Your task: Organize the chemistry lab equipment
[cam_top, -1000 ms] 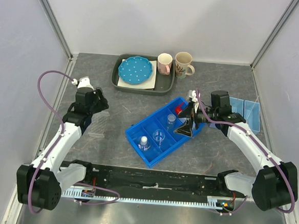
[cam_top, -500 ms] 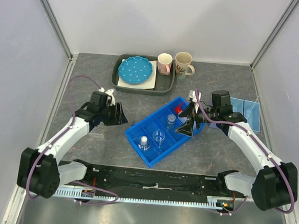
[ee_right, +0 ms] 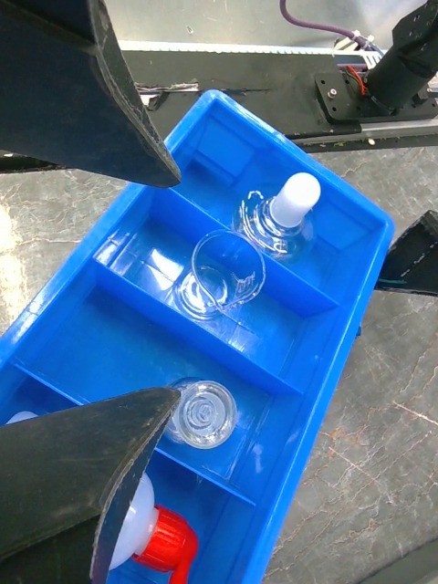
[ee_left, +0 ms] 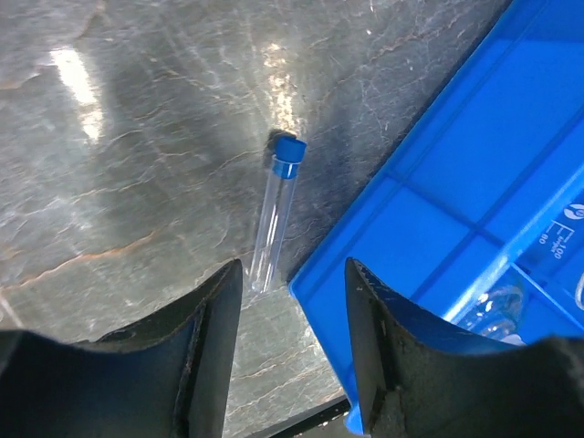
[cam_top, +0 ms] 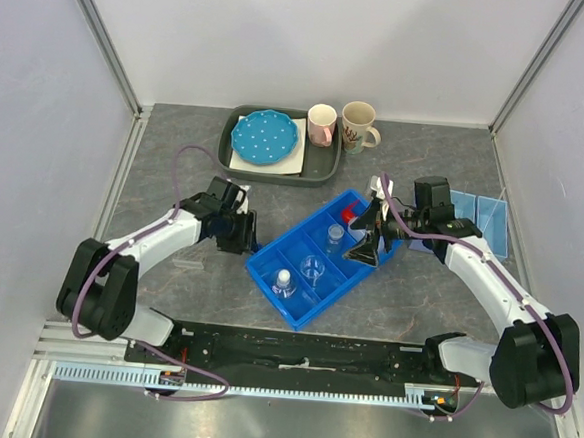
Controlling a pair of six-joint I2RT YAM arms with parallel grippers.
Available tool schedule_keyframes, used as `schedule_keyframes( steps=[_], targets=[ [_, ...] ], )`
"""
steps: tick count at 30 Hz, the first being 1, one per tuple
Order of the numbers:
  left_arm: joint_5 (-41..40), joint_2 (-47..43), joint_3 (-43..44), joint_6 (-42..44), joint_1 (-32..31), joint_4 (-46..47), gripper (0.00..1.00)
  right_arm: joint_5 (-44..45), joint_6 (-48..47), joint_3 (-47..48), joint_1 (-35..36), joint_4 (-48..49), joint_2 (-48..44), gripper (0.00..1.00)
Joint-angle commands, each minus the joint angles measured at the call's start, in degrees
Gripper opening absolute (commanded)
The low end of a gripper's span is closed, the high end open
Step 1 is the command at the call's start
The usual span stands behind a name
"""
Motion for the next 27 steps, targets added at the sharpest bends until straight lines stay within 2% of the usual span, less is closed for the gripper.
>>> schedule_keyframes(
  steps=[1,12,14,20,27],
  targets=[
    [3.39,4.36,3.02,3.50,-2.15,-1.02,0.56,-1.14,-1.61,2.38,-0.28,0.69,0.53,0.98],
    [-7.06,10.34,5.84,2.80,-4.35,-2.78,0.54,-1.40,-1.96,2.47,-0.37,0.51,0.97,0.98],
    [-7.94,12.19,6.19,2.98,-5.05,-3.21,0.50,-1.40,-1.96,2.55,-0.37,0.43,0.97,0.98],
    [-11.37,15.44,5.93,1.84,-6.19,-3.30,0.31,-1.40,-2.14,2.55,-0.46,0.34,0.80,0.98],
    [-14.09,12.64,4.26,-0.01,-6.19,-2.25,0.18,-1.67,-2.05,2.73,-0.46,0.16,0.80,0.98]
  ],
)
